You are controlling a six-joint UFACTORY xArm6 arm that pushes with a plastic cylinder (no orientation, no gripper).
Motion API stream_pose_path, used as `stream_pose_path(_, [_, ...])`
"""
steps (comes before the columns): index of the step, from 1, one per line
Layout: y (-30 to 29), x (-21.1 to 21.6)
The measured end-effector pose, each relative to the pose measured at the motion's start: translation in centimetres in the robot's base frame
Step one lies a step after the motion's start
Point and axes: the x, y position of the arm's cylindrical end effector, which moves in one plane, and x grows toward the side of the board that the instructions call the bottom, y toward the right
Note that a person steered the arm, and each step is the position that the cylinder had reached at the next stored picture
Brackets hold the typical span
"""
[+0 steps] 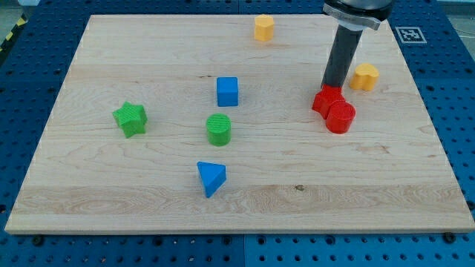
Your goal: Touch the top side of the green star
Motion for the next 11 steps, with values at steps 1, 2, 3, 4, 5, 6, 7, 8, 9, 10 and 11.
stream_pose_path(1, [-1.6, -0.8])
stream_pose_path(2, [-3.0, -1.5])
stream_pose_path(3, [-3.0, -1.5])
stream_pose_path(4, [-3.1, -2.5])
stream_pose_path(5, [-3.9, -4.2])
stream_pose_path(6, [-5.3, -5.1])
stream_pose_path(7, [-6.7, -5.1])
stream_pose_path(8, [-8.7, -5.1])
stream_pose_path(9, [-11.2, -5.1])
stream_pose_path(10, [-12.6, -5.1])
stream_pose_path(11, [-13.9, -5.1])
